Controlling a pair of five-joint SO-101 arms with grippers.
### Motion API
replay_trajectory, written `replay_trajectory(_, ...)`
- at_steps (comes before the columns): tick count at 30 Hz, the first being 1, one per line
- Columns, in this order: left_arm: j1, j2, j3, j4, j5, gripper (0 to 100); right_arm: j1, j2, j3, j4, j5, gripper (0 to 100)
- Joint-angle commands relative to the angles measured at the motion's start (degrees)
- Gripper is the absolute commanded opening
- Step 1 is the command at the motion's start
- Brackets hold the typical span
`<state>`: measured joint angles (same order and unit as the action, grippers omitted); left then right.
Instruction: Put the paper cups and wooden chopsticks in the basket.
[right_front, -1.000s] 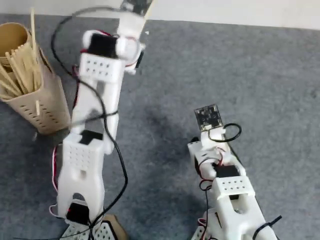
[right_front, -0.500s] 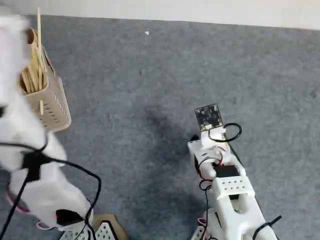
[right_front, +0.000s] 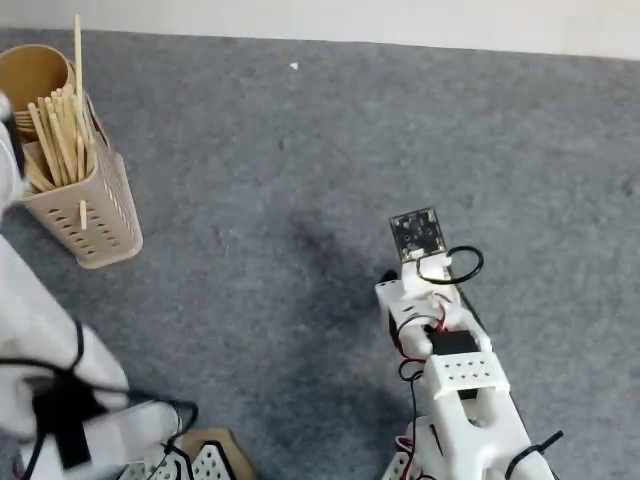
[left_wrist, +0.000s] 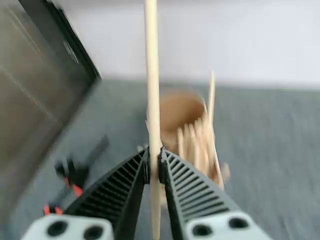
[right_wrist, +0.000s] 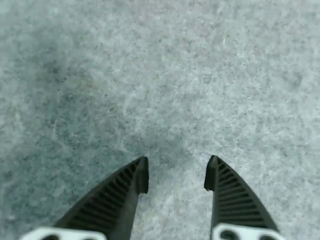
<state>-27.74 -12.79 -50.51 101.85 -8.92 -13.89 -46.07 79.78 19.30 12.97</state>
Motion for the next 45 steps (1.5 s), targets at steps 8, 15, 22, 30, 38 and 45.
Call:
replay_trajectory(8, 2.1, -32.2, 58.9, -44.2, -1.6, 0, -0.7, -1.3, -0.2, -1.1, 0.4, 19.8)
replay_trajectory(15, 2.1, -34.1, 67.7, -58.7, -1.4, 0, -0.7, -1.3, -0.2, -1.2, 0.4, 19.8)
replay_trajectory(22, 0.2, -34.5, 81.4, -73.2, -1.3, 0, -0.7, -1.3, 2.4, -4.8, 0.4, 19.8)
replay_trajectory(30, -1.6, -34.4, 96.1, -82.3, -1.3, 1, -2.0, -1.4, 2.7, -5.1, 0.4, 19.8)
replay_trajectory(38, -1.7, -34.4, 102.7, -88.1, -1.3, 19, -2.0, -1.4, 2.7, -5.1, 0.4, 19.8)
replay_trajectory(45, -4.5, -34.5, 94.4, -84.9, -1.2, 17, -2.0, -1.4, 2.7, -5.1, 0.4, 19.8)
